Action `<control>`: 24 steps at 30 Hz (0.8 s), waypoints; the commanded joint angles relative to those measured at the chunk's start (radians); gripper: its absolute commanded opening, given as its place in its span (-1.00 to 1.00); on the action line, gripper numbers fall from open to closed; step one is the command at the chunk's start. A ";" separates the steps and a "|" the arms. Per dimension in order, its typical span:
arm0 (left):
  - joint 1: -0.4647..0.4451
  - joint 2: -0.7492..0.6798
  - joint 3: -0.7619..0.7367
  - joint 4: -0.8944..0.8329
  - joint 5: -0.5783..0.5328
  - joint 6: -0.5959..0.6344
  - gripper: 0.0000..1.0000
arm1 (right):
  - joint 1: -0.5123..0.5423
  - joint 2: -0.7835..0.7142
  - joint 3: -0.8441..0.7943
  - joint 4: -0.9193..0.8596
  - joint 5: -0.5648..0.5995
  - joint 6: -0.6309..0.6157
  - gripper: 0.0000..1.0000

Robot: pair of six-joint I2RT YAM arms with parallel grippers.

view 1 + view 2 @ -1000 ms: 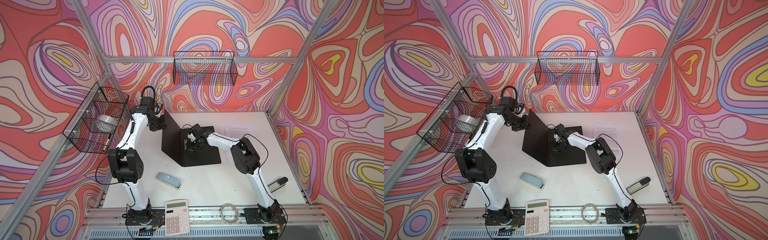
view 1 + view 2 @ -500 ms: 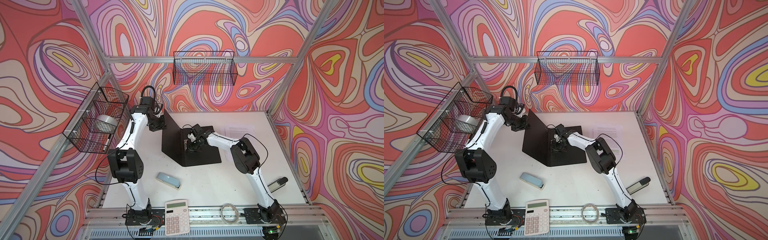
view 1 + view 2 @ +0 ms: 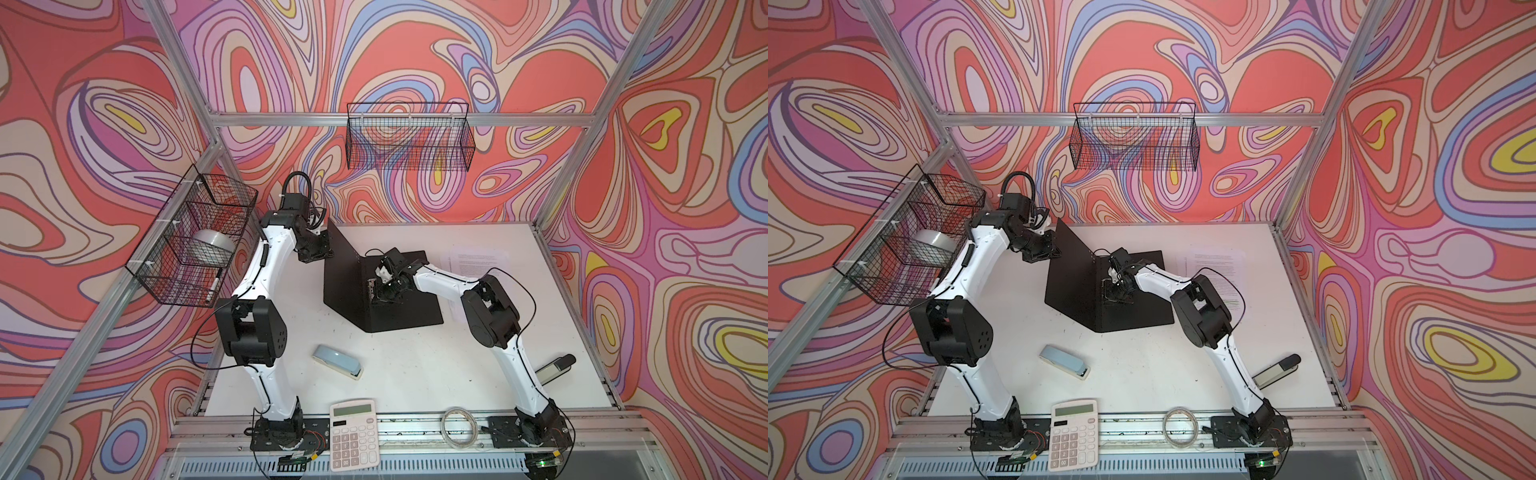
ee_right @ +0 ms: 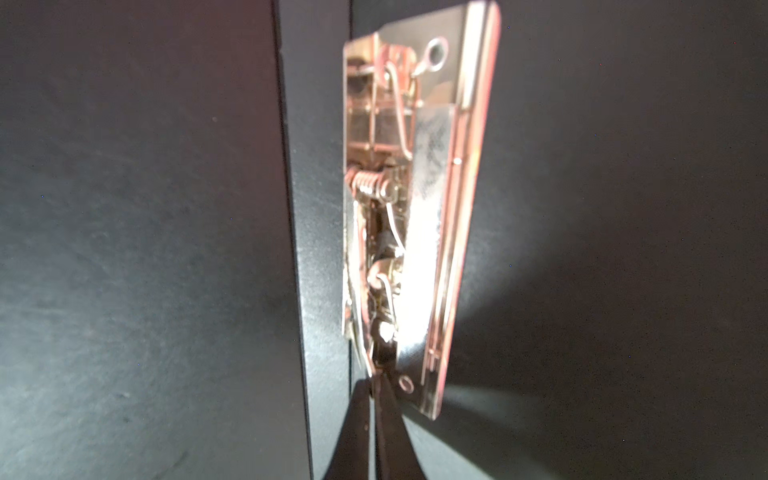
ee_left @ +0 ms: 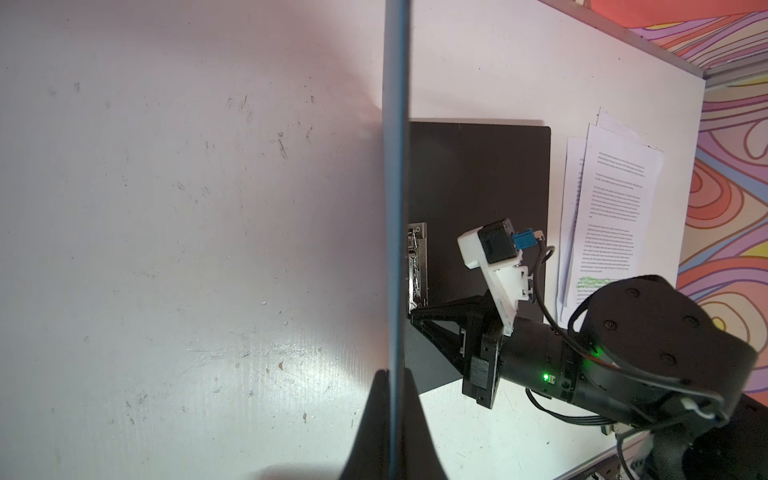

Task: Put the files into the folder

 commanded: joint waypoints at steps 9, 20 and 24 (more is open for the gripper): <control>0.005 -0.022 0.038 -0.044 0.003 0.023 -1.00 | -0.029 0.030 0.006 -0.152 0.202 -0.029 -1.00; 0.006 -0.016 0.040 -0.063 0.004 0.050 -1.00 | -0.029 0.042 0.025 -0.172 0.226 -0.037 -1.00; 0.006 -0.014 0.040 -0.073 -0.001 0.061 -1.00 | -0.028 0.037 0.026 -0.171 0.231 -0.038 -1.00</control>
